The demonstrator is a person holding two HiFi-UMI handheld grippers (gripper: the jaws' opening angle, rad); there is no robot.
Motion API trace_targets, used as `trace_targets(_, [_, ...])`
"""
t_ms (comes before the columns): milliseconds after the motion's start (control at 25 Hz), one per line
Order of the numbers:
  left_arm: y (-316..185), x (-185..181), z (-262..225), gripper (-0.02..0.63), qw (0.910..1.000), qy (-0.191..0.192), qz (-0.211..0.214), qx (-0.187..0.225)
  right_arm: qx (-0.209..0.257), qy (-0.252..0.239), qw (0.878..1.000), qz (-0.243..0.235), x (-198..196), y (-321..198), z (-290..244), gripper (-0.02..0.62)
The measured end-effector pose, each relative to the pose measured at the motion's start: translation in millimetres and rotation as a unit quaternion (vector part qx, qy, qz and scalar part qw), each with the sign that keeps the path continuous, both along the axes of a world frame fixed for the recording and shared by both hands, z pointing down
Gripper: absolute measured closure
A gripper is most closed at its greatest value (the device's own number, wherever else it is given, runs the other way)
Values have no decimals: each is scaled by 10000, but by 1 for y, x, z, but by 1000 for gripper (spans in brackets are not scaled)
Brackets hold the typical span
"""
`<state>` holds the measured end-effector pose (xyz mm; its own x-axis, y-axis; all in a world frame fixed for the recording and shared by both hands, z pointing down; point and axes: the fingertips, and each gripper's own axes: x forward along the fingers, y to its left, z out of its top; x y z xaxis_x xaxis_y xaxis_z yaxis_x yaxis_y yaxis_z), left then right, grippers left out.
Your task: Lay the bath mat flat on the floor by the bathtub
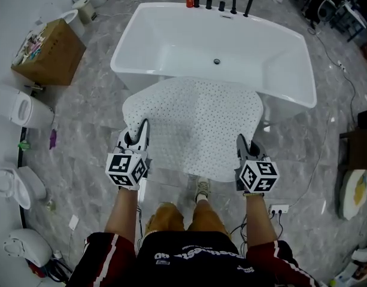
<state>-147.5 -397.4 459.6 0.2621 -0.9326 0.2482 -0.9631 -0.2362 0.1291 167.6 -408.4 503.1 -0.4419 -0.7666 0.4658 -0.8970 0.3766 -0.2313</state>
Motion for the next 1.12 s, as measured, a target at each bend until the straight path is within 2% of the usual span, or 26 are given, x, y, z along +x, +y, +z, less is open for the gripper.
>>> trace_targets(440, [32, -18, 54, 574, 9997, 235, -13, 111, 159, 440, 9985, 267, -9, 39, 46, 549])
trace_targets(760, [55, -26, 110, 574, 9995, 290, 7, 152, 170, 564, 9978, 316, -12, 67, 105, 549])
trace_targets(1120, [31, -29, 198, 574, 9991, 293, 39, 304, 312, 661, 9969, 275, -7, 43, 193, 549])
